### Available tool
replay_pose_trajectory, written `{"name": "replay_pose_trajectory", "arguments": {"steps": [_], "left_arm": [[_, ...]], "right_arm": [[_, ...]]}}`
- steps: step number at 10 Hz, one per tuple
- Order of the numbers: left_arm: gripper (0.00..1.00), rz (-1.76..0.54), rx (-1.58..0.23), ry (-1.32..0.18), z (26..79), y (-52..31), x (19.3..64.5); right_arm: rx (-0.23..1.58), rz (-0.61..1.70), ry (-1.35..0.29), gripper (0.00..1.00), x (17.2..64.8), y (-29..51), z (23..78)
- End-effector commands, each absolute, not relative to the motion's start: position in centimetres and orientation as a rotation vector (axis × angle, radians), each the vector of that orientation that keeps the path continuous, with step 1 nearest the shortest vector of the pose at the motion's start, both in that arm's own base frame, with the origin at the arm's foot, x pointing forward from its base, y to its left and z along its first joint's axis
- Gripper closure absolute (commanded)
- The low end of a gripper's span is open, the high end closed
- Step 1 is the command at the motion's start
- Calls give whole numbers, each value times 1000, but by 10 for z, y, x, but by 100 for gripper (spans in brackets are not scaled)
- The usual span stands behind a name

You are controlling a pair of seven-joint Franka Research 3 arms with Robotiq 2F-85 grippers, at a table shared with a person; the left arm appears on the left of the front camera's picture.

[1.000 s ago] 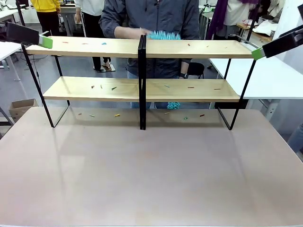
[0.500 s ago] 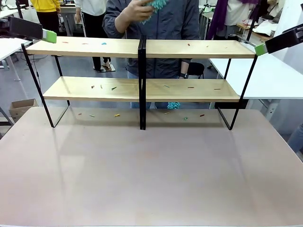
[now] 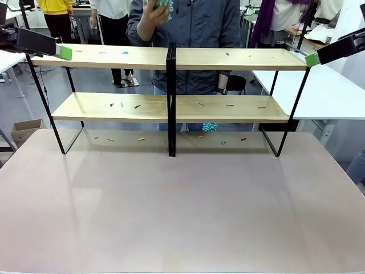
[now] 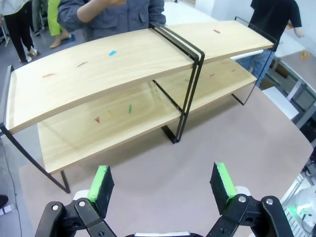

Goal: Clean the shelves.
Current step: Pick up the Duster when the human hands it over.

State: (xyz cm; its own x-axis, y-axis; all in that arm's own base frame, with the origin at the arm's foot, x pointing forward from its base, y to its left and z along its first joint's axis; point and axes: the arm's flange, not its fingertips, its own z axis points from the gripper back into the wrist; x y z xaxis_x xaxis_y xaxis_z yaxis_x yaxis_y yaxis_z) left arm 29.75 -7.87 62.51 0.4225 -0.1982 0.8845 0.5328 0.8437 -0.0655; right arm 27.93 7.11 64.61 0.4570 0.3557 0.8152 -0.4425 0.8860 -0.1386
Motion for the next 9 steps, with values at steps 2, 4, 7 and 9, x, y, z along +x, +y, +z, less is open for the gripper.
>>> {"name": "replay_pose_trajectory", "arguments": {"steps": [2,4,7,9], "left_arm": [[0,-482,-343,-1016,604,-77,283],[0,-477,-326,-1000,603,-78,284],[0,-478,-351,-1008,621,-80,297],[0,-478,-351,-1008,621,-80,297]], "right_arm": [[108,476,-1003,0,276,74,633],[107,482,-1004,0,277,74,633],[122,467,-1005,0,274,77,637],[147,422,-1006,0,265,84,643]]}}
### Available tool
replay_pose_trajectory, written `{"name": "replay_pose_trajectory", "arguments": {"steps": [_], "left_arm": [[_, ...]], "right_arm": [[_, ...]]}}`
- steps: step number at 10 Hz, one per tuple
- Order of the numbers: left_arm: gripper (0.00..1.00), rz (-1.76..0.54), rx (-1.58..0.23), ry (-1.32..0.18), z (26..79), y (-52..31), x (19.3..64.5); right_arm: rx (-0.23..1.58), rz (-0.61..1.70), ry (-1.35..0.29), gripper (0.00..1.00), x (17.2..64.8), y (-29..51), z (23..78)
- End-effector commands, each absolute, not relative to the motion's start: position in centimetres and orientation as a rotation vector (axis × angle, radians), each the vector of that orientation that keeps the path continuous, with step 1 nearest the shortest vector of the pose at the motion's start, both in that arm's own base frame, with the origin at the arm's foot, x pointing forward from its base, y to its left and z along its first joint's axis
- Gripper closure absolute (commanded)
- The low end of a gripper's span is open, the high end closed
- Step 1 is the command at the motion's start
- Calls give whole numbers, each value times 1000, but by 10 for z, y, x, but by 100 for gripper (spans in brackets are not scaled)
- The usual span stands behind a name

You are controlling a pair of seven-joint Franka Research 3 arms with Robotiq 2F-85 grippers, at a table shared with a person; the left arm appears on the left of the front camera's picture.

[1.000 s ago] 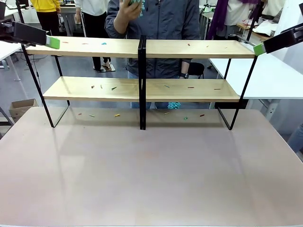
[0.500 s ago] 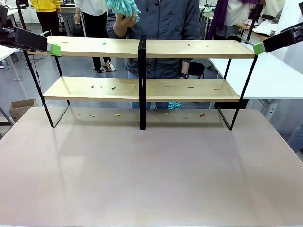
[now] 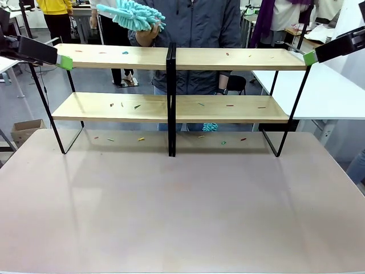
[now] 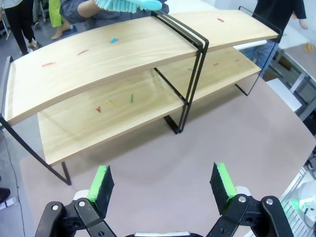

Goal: Clean the shelves.
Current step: Pick up the Duster when the human hands it over.

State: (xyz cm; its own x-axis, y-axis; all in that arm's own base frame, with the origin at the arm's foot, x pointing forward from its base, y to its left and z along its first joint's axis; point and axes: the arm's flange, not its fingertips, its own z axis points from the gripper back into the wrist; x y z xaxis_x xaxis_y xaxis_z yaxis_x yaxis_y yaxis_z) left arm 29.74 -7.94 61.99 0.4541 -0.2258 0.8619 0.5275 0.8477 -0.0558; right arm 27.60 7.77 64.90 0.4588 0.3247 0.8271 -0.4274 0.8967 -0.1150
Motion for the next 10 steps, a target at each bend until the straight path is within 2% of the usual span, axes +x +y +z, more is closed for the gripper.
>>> {"name": "replay_pose_trajectory", "arguments": {"steps": [1,5,8,10], "left_arm": [[0,-478,-351,-1008,621,-80,297],[0,-478,-351,-1008,621,-80,297],[0,-478,-351,-1008,621,-80,297],[0,-478,-351,-1008,621,-80,297]], "right_arm": [[168,382,-1028,0,257,90,647],[262,203,-1005,0,231,108,658],[306,182,-945,0,225,122,654],[265,112,-930,0,224,146,638]]}}
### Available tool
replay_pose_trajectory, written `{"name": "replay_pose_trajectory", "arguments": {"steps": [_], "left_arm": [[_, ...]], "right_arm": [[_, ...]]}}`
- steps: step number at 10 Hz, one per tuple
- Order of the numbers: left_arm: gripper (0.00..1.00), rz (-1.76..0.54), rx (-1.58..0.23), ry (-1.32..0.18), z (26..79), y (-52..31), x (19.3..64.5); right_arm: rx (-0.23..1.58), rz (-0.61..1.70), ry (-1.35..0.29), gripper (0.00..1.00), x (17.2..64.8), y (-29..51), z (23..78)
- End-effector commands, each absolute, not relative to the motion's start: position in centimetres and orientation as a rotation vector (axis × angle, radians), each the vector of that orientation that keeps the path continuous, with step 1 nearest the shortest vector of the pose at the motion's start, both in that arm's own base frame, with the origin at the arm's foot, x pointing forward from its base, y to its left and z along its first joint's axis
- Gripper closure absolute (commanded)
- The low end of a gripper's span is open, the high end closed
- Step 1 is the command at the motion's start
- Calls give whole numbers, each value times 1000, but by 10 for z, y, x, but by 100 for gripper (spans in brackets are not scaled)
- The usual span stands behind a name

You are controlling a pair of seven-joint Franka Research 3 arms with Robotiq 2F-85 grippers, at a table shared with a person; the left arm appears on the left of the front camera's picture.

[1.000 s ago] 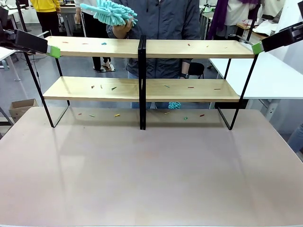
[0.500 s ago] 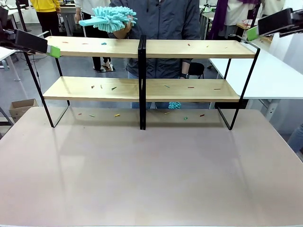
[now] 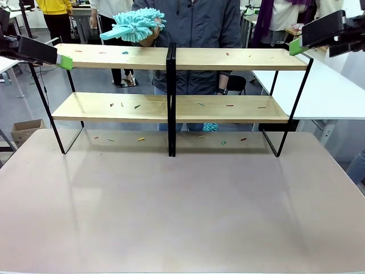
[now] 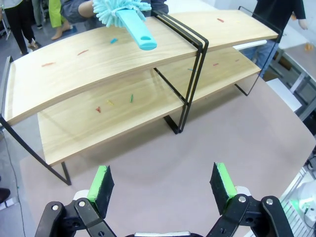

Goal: Clean the shelves.
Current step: Pick up the Duster when the human hands it over.

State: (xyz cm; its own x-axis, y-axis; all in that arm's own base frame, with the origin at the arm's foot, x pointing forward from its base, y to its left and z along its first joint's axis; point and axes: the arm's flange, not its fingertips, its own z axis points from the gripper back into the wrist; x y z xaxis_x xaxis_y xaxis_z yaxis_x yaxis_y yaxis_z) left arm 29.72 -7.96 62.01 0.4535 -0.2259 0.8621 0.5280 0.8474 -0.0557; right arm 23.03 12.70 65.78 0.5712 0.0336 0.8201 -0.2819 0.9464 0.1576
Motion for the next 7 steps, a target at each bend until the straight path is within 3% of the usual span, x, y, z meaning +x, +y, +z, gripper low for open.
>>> {"name": "replay_pose_trajectory", "arguments": {"steps": [1,7], "left_arm": [[0,-478,-351,-1008,621,-80,297],[0,-478,-351,-1008,621,-80,297]], "right_arm": [[260,109,-929,0,225,147,638],[209,130,-916,0,240,153,633]]}}
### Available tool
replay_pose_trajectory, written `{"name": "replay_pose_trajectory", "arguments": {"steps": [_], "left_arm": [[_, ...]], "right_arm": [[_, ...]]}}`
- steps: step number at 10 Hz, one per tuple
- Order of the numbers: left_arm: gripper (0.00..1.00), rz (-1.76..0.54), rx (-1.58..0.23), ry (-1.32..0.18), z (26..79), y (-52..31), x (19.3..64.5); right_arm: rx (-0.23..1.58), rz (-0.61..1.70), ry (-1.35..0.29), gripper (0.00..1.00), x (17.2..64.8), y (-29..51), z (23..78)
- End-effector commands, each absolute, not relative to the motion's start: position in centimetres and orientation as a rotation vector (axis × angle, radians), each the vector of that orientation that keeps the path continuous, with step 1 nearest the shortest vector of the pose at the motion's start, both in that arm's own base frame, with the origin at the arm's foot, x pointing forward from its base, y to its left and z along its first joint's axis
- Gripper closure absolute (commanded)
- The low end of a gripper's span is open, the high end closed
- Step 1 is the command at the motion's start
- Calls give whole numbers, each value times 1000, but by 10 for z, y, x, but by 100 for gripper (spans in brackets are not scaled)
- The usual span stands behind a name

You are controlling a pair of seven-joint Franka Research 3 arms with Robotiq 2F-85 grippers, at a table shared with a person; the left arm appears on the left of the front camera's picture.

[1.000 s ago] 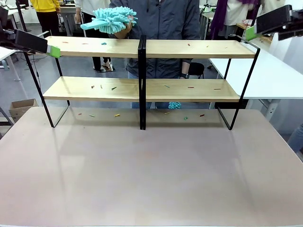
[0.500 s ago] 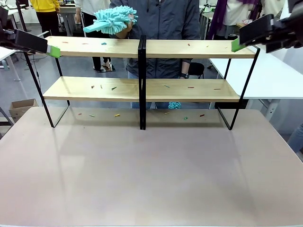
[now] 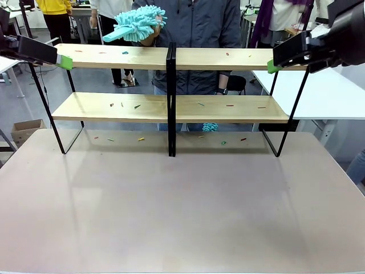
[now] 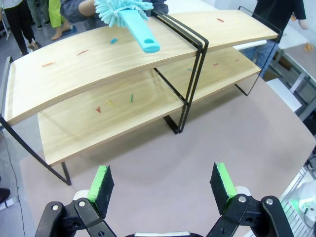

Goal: Clean the shelves.
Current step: Pick up the Duster when the human hands it over.

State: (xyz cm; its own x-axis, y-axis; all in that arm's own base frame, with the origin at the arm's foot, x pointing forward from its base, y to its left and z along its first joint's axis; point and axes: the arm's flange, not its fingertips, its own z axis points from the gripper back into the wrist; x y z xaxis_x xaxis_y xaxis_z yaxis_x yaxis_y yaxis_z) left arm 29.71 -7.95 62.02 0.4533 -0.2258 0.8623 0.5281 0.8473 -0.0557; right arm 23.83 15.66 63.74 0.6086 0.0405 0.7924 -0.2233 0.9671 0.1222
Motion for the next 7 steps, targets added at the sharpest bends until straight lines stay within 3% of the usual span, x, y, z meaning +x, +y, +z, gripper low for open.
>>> {"name": "replay_pose_trajectory", "arguments": {"steps": [1,7], "left_arm": [[0,-478,-351,-1008,621,-80,297],[0,-478,-351,-1008,621,-80,297]], "right_arm": [[207,129,-922,0,240,152,633],[214,148,-908,0,240,155,638]]}}
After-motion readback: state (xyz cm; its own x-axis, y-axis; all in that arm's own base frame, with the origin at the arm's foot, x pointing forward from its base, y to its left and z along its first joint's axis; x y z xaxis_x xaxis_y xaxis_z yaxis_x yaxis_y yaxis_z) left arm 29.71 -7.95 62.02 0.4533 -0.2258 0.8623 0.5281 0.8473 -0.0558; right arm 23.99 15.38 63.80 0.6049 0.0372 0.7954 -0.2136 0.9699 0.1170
